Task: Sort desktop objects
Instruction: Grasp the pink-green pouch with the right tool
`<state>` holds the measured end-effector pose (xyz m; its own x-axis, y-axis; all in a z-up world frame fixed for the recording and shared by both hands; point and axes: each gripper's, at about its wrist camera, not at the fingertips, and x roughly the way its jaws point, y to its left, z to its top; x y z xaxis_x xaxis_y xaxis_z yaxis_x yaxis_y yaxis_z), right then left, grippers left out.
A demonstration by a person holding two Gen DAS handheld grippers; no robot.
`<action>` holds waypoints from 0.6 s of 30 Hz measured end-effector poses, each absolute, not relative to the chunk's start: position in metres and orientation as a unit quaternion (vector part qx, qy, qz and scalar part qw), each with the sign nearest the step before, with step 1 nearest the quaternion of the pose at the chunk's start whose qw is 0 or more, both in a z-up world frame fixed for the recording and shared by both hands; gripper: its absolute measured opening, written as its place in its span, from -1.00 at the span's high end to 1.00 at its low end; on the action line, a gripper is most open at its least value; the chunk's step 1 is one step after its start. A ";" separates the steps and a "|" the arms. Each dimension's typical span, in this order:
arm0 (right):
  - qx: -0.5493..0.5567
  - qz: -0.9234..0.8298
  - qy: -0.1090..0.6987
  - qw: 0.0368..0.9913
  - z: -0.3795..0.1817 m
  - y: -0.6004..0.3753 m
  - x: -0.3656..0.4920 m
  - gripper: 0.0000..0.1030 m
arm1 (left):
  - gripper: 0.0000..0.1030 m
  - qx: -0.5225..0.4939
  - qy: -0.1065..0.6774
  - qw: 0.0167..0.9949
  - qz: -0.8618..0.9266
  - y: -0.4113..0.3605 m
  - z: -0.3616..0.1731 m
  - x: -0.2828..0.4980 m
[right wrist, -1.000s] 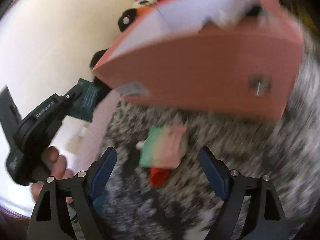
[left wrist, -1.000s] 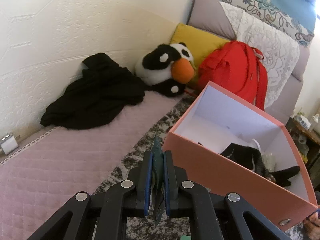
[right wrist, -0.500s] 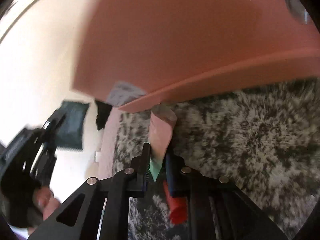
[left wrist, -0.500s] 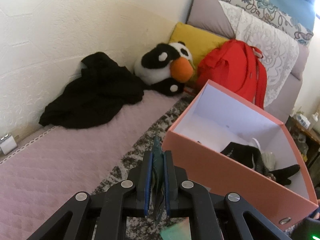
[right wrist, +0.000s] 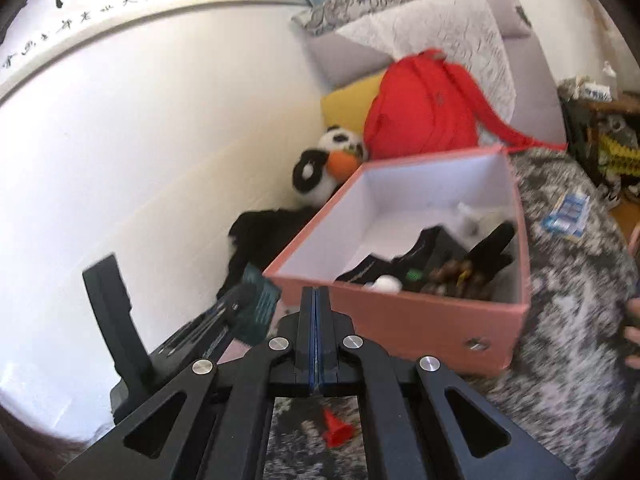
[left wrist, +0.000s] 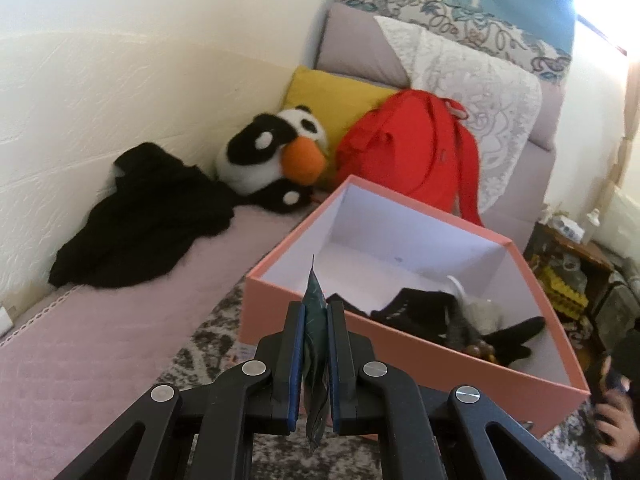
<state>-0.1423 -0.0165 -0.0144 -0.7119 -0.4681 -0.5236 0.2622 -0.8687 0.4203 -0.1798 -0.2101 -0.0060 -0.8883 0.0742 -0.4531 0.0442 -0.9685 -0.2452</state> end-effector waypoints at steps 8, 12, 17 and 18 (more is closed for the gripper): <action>0.438 -0.880 -0.114 0.141 -0.055 0.027 -0.103 -0.67 | 0.91 -0.236 -0.110 0.021 0.965 -0.199 -0.004 -0.178; 0.497 -0.856 -0.087 0.115 -0.078 0.042 -0.082 -0.67 | 0.91 -0.245 -0.108 0.019 0.963 -0.197 -0.008 -0.182; 0.557 -0.818 -0.018 0.142 -0.112 0.004 -0.063 -0.71 | 0.90 -0.243 -0.099 0.023 0.965 -0.189 -0.007 -0.180; 0.565 -0.811 0.008 0.151 -0.120 -0.011 -0.059 -0.71 | 0.90 -0.242 -0.098 0.024 0.965 -0.188 -0.007 -0.179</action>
<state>-0.0586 -0.0111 -0.1202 -0.3170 -0.2368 -0.9184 0.2538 -0.9542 0.1585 -0.1791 -0.1880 -0.0071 -0.8818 0.0946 -0.4620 0.0004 -0.9795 -0.2015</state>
